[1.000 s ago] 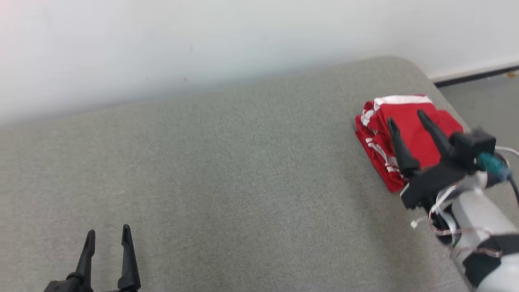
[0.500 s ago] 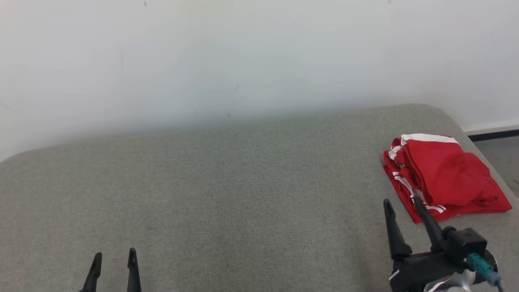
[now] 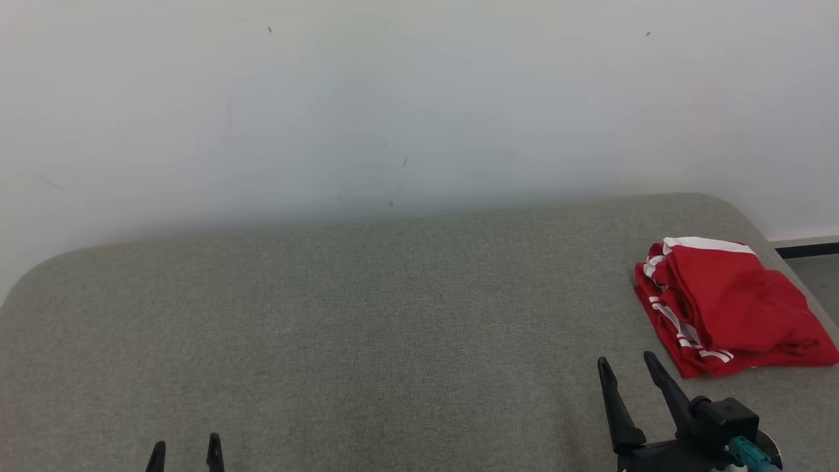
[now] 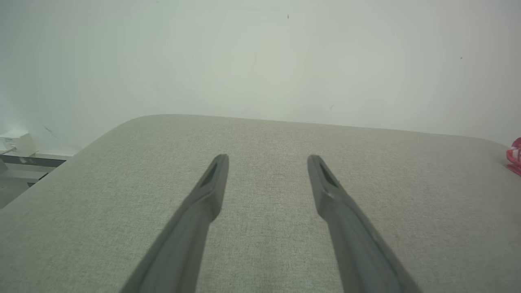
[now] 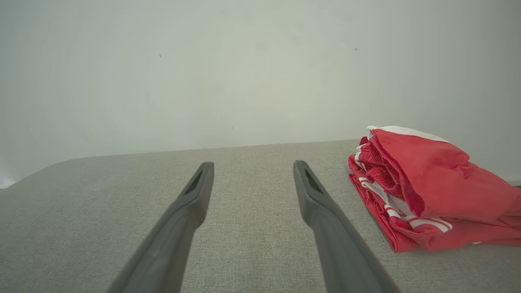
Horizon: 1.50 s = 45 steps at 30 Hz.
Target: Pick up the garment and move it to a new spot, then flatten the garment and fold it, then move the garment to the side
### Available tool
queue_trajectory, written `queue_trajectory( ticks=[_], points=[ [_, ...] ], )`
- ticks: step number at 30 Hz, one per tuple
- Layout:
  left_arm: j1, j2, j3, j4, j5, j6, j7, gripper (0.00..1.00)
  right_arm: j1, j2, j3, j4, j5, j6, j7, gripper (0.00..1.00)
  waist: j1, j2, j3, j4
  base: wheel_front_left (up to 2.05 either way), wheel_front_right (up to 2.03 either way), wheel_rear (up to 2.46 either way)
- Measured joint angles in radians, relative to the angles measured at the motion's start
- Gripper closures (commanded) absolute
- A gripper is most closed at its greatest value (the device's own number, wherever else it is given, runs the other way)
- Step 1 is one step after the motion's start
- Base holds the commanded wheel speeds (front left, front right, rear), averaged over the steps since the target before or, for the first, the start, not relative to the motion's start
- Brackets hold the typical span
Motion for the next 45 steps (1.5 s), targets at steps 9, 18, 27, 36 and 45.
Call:
queue_trajectory(
  ticks=[9,18,27,36,45],
  points=[
    [0.000,0.000,0.011,0.000,-0.009,0.003,0.000,0.00,-0.001,0.006,-0.001,0.010,0.002,0.000,0.000,0.00,0.0001,0.0001,0.002,0.005,0.00,0.00,0.00],
    [-0.010,0.000,0.009,-0.002,-0.009,-0.002,0.000,0.00,-0.002,0.010,-0.007,0.016,0.002,0.000,0.000,0.00,0.0001,0.0001,0.008,0.009,0.00,0.00,0.00],
    [-0.018,0.000,-0.010,0.002,-0.007,-0.002,0.000,0.00,-0.002,0.015,-0.010,0.023,0.002,0.000,0.000,0.00,0.0002,0.0002,0.013,0.001,0.00,0.00,0.00],
    [-0.009,-0.004,-0.012,0.026,-0.011,-0.002,0.001,1.00,0.013,0.022,-0.007,0.046,0.002,0.000,0.004,1.00,0.0002,0.0002,0.016,-0.005,0.00,0.00,0.00],
    [0.002,-0.010,-0.007,0.082,-0.098,-0.004,0.036,1.00,0.061,0.029,-0.020,0.082,0.081,0.000,0.035,1.00,0.0002,0.0002,0.021,-0.003,0.00,0.00,0.00]
  ],
)
